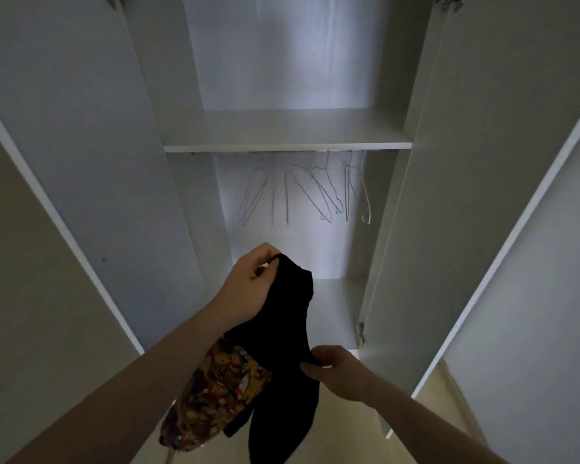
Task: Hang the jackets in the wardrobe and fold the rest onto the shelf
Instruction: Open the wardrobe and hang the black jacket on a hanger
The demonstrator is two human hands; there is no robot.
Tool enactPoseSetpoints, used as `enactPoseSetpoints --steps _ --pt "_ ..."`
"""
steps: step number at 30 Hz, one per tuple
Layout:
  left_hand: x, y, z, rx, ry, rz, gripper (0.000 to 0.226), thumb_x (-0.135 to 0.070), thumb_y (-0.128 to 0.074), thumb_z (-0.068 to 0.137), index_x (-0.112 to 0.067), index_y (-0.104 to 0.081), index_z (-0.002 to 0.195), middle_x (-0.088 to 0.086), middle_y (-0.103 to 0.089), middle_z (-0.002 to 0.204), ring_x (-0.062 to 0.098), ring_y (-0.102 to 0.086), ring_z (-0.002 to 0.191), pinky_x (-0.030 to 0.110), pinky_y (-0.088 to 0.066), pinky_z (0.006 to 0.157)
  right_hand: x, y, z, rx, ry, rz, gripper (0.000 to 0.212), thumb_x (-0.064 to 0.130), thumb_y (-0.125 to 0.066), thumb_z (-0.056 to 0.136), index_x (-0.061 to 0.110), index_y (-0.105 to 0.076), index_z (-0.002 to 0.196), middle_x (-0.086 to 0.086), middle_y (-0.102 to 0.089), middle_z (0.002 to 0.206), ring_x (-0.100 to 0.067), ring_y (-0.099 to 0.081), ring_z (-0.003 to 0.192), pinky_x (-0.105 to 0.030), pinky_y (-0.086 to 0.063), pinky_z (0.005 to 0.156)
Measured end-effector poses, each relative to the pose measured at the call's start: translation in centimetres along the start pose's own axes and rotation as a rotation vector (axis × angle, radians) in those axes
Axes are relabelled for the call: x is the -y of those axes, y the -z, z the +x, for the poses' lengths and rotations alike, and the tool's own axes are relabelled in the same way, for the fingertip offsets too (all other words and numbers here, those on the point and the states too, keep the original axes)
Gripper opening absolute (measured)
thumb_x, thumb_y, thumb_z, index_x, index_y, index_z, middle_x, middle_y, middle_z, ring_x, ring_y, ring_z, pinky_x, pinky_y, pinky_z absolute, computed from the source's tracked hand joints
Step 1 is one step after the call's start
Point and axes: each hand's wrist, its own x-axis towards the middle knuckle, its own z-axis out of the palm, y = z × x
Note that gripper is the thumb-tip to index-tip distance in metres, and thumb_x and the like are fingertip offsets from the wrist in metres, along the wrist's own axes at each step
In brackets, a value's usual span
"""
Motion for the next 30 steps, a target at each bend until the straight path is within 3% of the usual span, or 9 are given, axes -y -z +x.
enactPoseSetpoints --steps 6,10,13,17,20,22,24,26,30 --pt "2.6 7.7 0.6 -0.108 0.089 0.033 0.030 -0.017 -0.044 0.108 -0.024 -0.056 0.081 -0.009 -0.057 0.068 0.007 -0.053 0.064 0.024 -0.044 0.064 4.5 2.9 1.5 -0.413 0.151 0.055 0.030 0.022 -0.054 0.108 0.019 -0.060 0.079 0.015 -0.058 0.064 -0.002 -0.050 0.062 -0.032 -0.039 0.067" --pt "5.2 11.9 -0.4 0.014 0.254 0.063 0.009 -0.032 -0.054 0.084 -0.032 -0.062 0.082 -0.007 -0.055 0.058 0.013 -0.048 0.052 0.029 -0.038 0.054 8.7 6.1 2.1 -0.552 0.283 0.102 0.037 0.027 -0.046 0.111 -0.006 -0.062 0.104 -0.028 -0.065 0.093 -0.039 -0.059 0.082 -0.039 -0.045 0.075" --pt "6.9 12.3 -1.5 0.292 0.397 -0.059 0.036 -0.042 -0.063 0.076 -0.044 -0.066 0.112 0.006 -0.071 0.077 0.023 -0.060 0.063 0.030 -0.045 0.056 11.1 7.0 2.5 -0.520 0.352 0.050 0.033 0.028 -0.045 0.111 0.003 -0.058 0.092 -0.017 -0.058 0.081 -0.017 -0.052 0.072 -0.036 -0.043 0.072" --pt "8.1 10.0 -3.0 0.516 0.347 0.050 0.054 -0.041 -0.072 0.082 -0.057 -0.057 0.131 -0.012 -0.072 0.122 0.015 -0.071 0.107 0.030 -0.057 0.092 12.6 7.2 3.7 -0.505 0.382 0.003 0.031 0.029 -0.046 0.110 0.023 -0.054 0.081 0.011 -0.052 0.070 -0.007 -0.049 0.068 -0.025 -0.041 0.068" --pt "8.9 7.2 -4.1 0.614 0.219 0.201 0.050 -0.020 -0.067 0.090 -0.044 -0.056 0.132 -0.016 -0.066 0.107 0.015 -0.068 0.088 0.028 -0.055 0.080 13.4 6.7 4.0 -0.482 0.412 -0.075 0.031 0.031 -0.046 0.109 0.033 -0.052 0.079 0.014 -0.054 0.070 -0.003 -0.050 0.067 -0.015 -0.040 0.064" --pt "9.2 6.0 -3.8 0.635 0.157 0.297 0.032 -0.014 -0.061 0.093 -0.042 -0.058 0.109 -0.020 -0.057 0.095 0.007 -0.060 0.078 0.020 -0.046 0.072 13.7 6.2 4.2 -0.453 0.436 -0.109 0.031 0.030 -0.046 0.110 0.035 -0.052 0.080 0.014 -0.055 0.070 -0.003 -0.050 0.068 -0.016 -0.040 0.065" --pt "9.6 5.8 -2.9 0.624 0.143 0.393 0.020 -0.018 -0.063 0.091 -0.036 -0.053 0.090 -0.011 -0.048 0.095 0.012 -0.055 0.082 0.022 -0.042 0.075 13.8 6.3 4.2 -0.455 0.449 -0.095 0.031 0.028 -0.046 0.110 0.034 -0.053 0.080 0.014 -0.053 0.069 -0.004 -0.050 0.068 -0.018 -0.041 0.066" --pt "10.4 6.5 -1.9 0.594 0.156 0.517 0.010 -0.029 -0.068 0.090 -0.026 -0.061 0.096 -0.005 -0.051 0.101 0.011 -0.055 0.082 0.026 -0.045 0.079 13.6 7.0 4.2 -0.477 0.460 -0.058 0.032 0.027 -0.047 0.110 0.031 -0.052 0.079 0.014 -0.050 0.068 -0.006 -0.048 0.066 -0.019 -0.040 0.064" --pt "11.3 7.7 0.3 0.469 0.182 0.742 0.028 -0.047 -0.059 0.098 -0.020 -0.065 0.095 -0.007 -0.064 0.082 0.011 -0.060 0.070 0.030 -0.049 0.071 12.1 9.0 4.3 -0.430 0.457 -0.104 0.031 0.032 -0.046 0.110 0.026 -0.053 0.080 0.013 -0.048 0.068 -0.005 -0.047 0.064 -0.019 -0.040 0.062"
